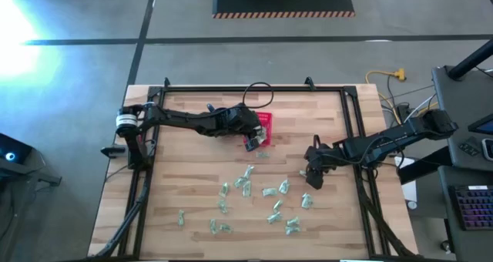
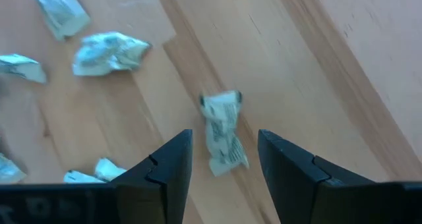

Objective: Pick and place Stevia / Truvia into bins
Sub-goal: Put the stevia packet into the basket

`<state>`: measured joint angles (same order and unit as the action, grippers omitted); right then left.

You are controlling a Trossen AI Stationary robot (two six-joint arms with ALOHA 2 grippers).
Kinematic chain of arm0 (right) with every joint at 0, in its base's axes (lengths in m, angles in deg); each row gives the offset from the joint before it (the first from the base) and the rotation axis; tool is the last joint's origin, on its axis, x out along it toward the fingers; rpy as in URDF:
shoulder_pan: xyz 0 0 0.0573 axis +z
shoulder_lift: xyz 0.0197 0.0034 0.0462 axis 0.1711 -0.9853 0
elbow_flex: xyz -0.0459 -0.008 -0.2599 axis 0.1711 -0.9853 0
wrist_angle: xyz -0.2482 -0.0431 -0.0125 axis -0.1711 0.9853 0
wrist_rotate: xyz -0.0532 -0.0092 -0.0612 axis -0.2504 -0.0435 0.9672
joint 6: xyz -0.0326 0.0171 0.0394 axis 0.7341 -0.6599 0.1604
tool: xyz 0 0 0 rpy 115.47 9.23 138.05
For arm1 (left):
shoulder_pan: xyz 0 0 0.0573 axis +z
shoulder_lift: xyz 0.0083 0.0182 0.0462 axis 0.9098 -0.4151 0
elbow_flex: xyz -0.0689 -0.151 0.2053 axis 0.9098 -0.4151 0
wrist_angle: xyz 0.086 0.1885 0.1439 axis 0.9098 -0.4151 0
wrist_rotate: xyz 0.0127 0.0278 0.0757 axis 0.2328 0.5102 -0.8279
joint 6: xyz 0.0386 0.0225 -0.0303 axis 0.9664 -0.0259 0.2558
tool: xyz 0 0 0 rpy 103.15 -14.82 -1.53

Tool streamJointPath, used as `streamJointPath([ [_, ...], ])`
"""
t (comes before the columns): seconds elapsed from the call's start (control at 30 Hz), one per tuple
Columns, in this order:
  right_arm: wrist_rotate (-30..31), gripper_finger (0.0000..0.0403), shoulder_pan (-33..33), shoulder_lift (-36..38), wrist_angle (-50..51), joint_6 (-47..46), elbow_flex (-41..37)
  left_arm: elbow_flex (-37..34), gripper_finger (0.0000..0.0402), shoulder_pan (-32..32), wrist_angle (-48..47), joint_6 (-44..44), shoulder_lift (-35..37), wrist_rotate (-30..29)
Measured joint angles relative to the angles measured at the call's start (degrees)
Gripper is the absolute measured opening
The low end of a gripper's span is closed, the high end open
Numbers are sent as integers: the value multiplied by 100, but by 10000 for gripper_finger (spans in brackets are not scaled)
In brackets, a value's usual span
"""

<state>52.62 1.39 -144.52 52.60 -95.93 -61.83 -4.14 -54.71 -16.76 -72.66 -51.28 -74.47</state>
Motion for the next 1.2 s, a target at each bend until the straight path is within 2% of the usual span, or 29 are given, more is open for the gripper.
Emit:
streamJointPath([
  [0.27, 323, 165, 0, -183, -287, 723, -33, 132, 136, 1, -513, -46, 364, 115],
  [0.57, 135, 164, -1, -860, -642, 997, -57, 100, 140, -119, -1354, -103, 1415, 240],
  [0.8, 58, 161, -7, -1302, -654, 797, -10, -107, 140, -257, -2062, -793, 2381, 232],
  [0.93, 198, 126, -4, -1290, -597, 731, 48, -171, 140, -508, -2850, -1191, 2932, 279],
  [1.13, 316, 34, -20, -1172, -607, 1035, 90, -171, 140, -1075, -4036, -1920, 3556, 294],
  [1.2, 297, 16, -20, -1172, -664, 1012, 90, -175, 140, -1299, -4469, -2203, 3722, 294],
])
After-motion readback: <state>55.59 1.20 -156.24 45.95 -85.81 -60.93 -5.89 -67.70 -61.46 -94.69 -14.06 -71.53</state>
